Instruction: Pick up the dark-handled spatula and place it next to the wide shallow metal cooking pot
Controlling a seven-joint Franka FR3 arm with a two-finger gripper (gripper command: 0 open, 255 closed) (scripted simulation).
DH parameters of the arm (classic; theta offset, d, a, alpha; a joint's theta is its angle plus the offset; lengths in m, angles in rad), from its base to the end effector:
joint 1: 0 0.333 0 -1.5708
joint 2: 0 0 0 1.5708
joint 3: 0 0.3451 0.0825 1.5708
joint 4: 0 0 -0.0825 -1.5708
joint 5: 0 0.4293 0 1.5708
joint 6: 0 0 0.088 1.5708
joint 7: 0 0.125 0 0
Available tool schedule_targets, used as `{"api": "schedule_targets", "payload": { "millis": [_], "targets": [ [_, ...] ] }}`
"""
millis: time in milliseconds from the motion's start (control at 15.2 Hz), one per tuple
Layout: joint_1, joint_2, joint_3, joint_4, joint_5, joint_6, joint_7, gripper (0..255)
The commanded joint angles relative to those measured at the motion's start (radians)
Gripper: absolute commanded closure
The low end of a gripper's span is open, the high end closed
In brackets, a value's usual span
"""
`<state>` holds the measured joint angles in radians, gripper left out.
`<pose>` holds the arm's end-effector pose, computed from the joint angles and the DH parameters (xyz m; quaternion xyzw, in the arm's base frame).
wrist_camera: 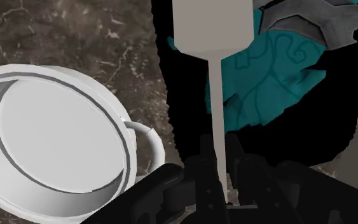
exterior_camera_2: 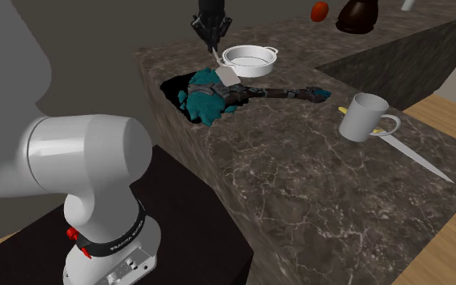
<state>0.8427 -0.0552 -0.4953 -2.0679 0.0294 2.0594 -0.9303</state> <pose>0.5467 0.1973 0.4485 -0.8063 -0.5907 -0.0266 0.0194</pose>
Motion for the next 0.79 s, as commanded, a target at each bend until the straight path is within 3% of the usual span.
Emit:
{"api": "schedule_targets", "payload": {
  "millis": [0,726],
  "targets": [
    [0.017,0.063,0.014,0.065,0.033,-0.009,0.016,255],
    [0.041,0.420,0.085,0.516,0.173,-0.129,0.100,255]
  ]
}}
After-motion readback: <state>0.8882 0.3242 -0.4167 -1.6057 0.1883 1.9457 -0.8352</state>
